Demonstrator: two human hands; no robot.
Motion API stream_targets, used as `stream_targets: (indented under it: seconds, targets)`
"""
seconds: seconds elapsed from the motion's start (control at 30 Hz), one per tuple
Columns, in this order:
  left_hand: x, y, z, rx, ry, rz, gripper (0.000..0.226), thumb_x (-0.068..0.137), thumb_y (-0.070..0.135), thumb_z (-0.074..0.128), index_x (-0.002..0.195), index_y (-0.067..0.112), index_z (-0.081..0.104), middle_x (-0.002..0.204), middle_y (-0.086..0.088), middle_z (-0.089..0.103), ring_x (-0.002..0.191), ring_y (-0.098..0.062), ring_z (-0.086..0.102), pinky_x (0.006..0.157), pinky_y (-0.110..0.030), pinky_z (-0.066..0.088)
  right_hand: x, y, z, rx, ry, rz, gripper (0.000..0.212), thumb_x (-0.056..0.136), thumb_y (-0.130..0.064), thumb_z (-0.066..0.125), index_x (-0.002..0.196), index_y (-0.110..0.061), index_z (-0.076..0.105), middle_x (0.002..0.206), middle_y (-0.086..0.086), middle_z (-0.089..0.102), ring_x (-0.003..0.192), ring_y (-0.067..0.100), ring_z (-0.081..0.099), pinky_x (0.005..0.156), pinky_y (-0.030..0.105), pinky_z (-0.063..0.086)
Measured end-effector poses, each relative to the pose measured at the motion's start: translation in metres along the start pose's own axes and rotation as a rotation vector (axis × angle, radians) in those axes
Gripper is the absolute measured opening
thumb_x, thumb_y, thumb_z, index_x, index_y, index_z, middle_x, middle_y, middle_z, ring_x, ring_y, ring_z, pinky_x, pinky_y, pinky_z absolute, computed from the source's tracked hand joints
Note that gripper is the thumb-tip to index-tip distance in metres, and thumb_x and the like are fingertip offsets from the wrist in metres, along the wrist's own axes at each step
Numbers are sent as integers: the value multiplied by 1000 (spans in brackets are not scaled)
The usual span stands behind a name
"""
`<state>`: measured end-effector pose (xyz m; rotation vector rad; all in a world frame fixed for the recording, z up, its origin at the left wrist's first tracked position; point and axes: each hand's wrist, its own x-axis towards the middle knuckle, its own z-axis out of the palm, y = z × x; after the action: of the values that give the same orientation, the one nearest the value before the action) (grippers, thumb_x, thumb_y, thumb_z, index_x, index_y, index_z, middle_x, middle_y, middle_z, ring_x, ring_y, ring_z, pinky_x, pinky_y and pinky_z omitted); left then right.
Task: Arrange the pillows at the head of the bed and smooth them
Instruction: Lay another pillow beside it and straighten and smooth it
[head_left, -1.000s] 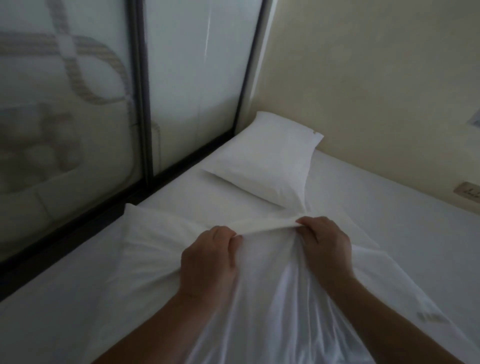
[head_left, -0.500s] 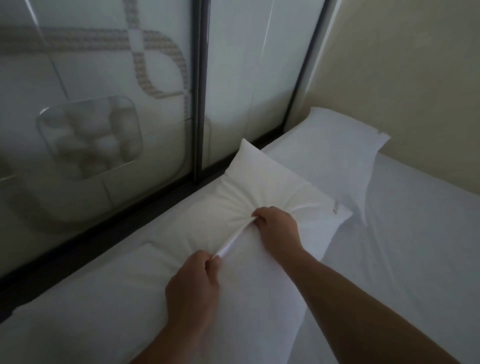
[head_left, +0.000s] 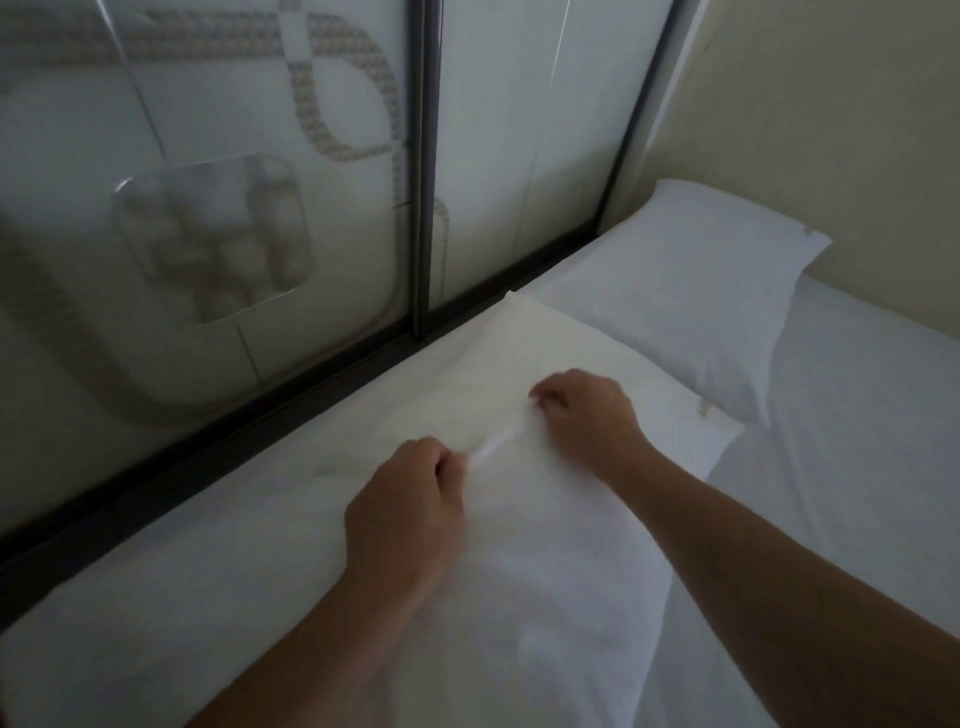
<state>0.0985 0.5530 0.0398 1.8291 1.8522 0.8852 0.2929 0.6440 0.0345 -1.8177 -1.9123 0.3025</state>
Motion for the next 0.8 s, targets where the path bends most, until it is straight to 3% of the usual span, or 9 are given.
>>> stream_targets:
  seconds: [0.1, 0.2, 0.3, 0.43, 0.5, 0.6, 0.7, 0.73, 0.8]
  targets:
    - [-8, -26, 12, 307, -82, -10, 47, 86, 59, 26, 116, 29, 48, 120, -4, 51, 109, -26, 46, 89, -44, 39, 2, 5, 20, -80, -122, -7, 40, 90, -44, 42, 126, -32, 54, 132, -3, 54, 123, 20, 45, 96, 37, 37]
    - [7, -28, 35, 370, -114, 77, 68, 81, 67, 8, 142, 37, 8, 156, -2, 16, 141, -28, 12, 111, -57, 12, 8, -11, 49, -206, -153, -255, 59, 89, -58, 22, 142, -34, 28, 153, -4, 30, 141, 18, 20, 111, 42, 16]
    - [20, -41, 58, 476, -325, 38, 75, 76, 75, -3, 143, 40, -12, 158, 5, -11, 143, -26, -14, 109, -65, -5, 8, 17, 68, -331, -259, -186, 61, 90, -58, 13, 145, -34, 16, 158, -4, 11, 144, 17, 5, 113, 44, 4]
    - [16, -91, 41, 534, -399, -145, 86, 70, 81, -8, 144, 36, -14, 158, 0, -15, 143, -27, -12, 110, -65, -4, -2, 110, 28, -421, -190, 475, 65, 90, -58, 15, 145, -24, 19, 157, 8, 16, 141, 29, 17, 111, 54, 15]
    - [20, -92, 31, 539, -359, -182, 86, 72, 78, -9, 145, 32, -14, 158, -4, -14, 143, -29, -10, 112, -63, -3, -4, 127, 5, -386, -116, 683, 70, 88, -61, 18, 144, -20, 22, 153, 14, 24, 137, 34, 25, 108, 56, 20]
    - [28, -56, 44, 442, -239, 30, 78, 77, 72, -7, 144, 33, -14, 158, -3, -14, 143, -26, -12, 114, -57, -5, 1, 99, 9, -228, -5, 421, 70, 90, -60, 24, 147, -22, 13, 158, 8, 12, 142, 27, 14, 113, 50, 15]
    - [11, -42, 60, 451, -317, 174, 75, 77, 73, -6, 143, 39, -14, 157, 3, -16, 143, -21, -17, 113, -55, -9, -19, 62, 34, -270, -204, 38, 67, 88, -65, 17, 147, -34, 6, 159, -5, 1, 144, 15, 0, 115, 45, 6]
    - [1, -52, 60, 489, -339, 158, 75, 77, 73, -5, 143, 38, -15, 157, 3, -17, 142, -20, -17, 113, -55, -8, -30, 64, 40, -309, -247, 68, 66, 89, -64, 16, 147, -35, 6, 159, -6, 0, 144, 15, -1, 115, 46, 5]
    - [-14, -79, 47, 562, -326, 78, 76, 78, 72, -8, 143, 35, -17, 157, 0, -16, 143, -21, -16, 114, -56, -6, -44, 80, 31, -340, -203, 357, 64, 91, -59, 18, 147, -29, 8, 159, 1, 2, 144, 21, 2, 114, 51, 7]
